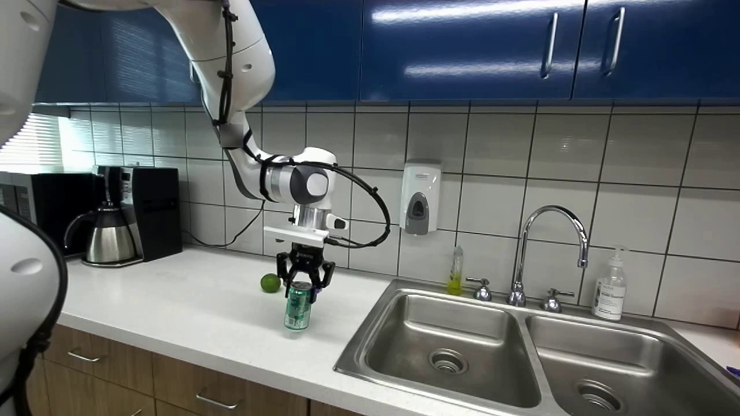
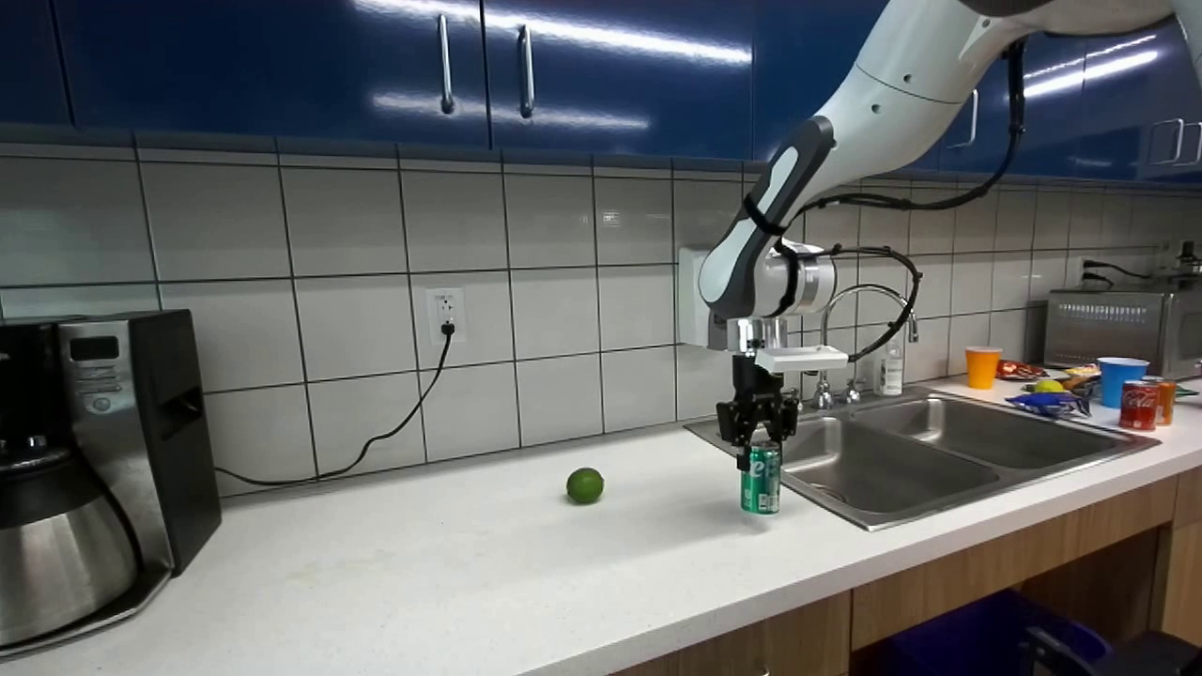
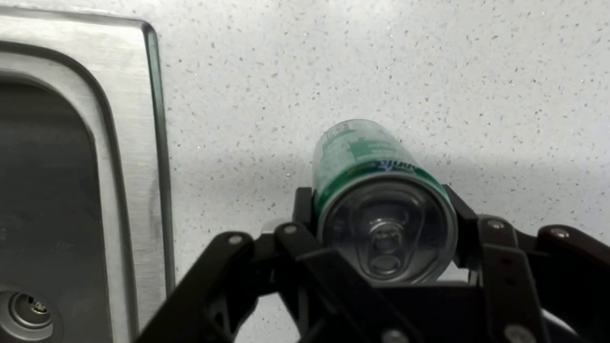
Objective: Remove the can from the sink
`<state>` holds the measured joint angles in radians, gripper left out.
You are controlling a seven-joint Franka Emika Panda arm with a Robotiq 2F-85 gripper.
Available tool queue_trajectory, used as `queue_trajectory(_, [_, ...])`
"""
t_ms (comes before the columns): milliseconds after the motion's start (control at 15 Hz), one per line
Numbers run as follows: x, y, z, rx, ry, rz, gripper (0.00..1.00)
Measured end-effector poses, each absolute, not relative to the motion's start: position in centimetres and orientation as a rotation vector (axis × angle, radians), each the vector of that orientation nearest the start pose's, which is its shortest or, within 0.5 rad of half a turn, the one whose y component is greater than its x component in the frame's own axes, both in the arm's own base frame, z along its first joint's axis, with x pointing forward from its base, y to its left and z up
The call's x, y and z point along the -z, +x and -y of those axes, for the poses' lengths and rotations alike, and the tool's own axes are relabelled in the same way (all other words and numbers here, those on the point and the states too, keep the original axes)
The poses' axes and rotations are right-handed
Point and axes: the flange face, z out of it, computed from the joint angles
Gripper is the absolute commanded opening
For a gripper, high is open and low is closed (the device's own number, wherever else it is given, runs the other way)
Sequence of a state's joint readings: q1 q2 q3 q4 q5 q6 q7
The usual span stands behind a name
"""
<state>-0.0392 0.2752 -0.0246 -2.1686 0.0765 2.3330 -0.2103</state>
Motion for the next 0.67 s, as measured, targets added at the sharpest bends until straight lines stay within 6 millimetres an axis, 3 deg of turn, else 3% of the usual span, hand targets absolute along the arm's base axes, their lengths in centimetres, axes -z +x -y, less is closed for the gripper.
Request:
queue_trajectory(600, [-23.7, 55.1, 3.2, -0.159, -3.077, 0.143, 0.38])
queue_trajectory(667, [-23.7, 55.2, 3.2, -0.158, -3.077, 0.143, 0.88])
